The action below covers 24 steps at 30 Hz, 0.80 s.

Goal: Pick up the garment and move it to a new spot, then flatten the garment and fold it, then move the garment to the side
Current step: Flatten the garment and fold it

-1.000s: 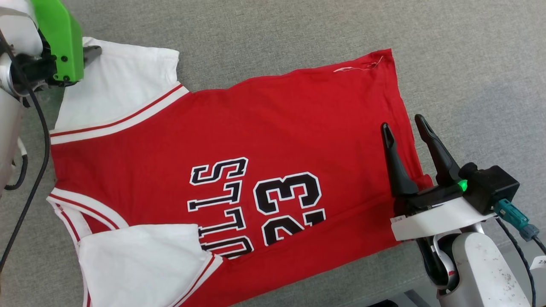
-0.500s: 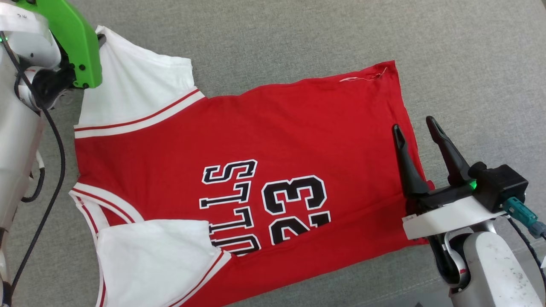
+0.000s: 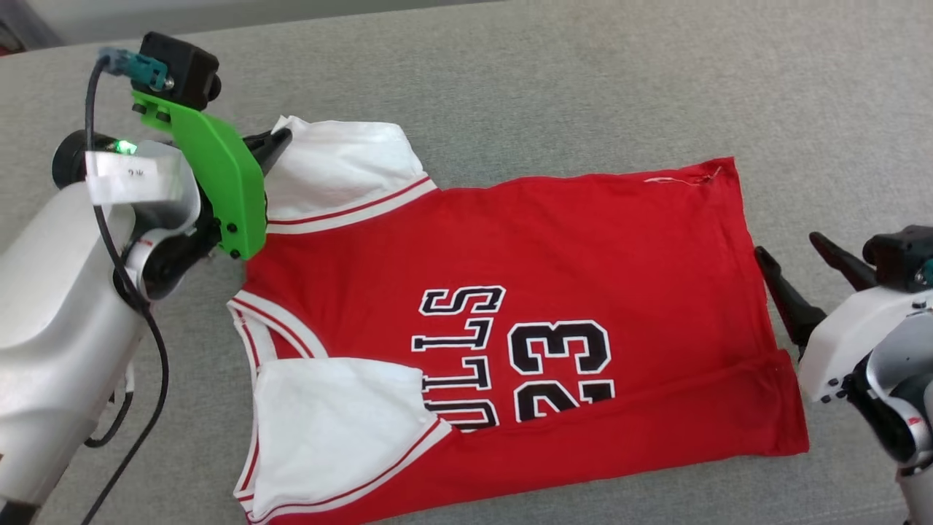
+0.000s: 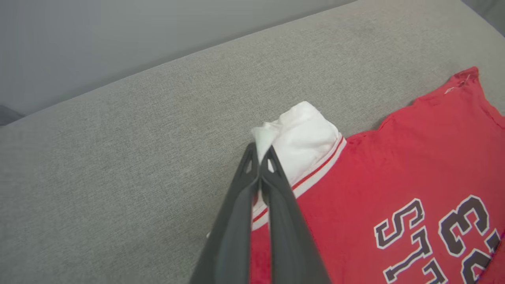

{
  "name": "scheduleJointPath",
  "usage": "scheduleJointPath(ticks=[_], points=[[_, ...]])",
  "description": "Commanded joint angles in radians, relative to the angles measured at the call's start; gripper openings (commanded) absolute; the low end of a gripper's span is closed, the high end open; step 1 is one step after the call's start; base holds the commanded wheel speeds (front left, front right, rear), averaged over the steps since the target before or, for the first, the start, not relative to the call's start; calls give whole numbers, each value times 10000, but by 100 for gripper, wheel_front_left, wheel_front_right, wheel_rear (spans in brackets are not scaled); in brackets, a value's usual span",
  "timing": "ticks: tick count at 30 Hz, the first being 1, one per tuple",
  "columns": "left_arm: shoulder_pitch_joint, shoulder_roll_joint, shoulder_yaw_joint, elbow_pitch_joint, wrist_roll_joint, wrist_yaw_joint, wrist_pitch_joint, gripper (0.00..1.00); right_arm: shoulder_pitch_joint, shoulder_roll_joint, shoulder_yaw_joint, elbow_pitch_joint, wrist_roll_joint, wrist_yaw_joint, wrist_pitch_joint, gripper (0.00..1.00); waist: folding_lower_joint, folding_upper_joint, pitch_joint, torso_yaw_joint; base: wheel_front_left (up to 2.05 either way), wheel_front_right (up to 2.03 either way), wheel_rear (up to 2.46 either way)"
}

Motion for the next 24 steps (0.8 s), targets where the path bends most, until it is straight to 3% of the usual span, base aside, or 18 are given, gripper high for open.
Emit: scheduleJointPath(ticks=[1, 7, 12, 24], points=[[394, 160, 43, -429, -49, 182, -145, 0, -388, -224, -10, -72, 265, -9, 482, 100, 1, 120, -312, 559, 0, 0, 0], [1466, 519, 117, -2559, -52, 877, -430, 0, -1475, -1013, -66, 138, 860, -9, 2677, 100, 1, 120, 84, 1125, 0, 0, 0], [1687, 662, 190, -3749, 198, 1291, -655, 0, -2548, -1284, 92, 1082, 876, -9, 3958, 100, 1, 120, 455, 1481, 0, 0, 0], [1508, 499, 47, -4813, 539, 1408, -805, 0, -4117, -1422, 759, 3706, 307, -9, 4043, 100, 1, 120, 1177, 2102, 0, 0, 0]])
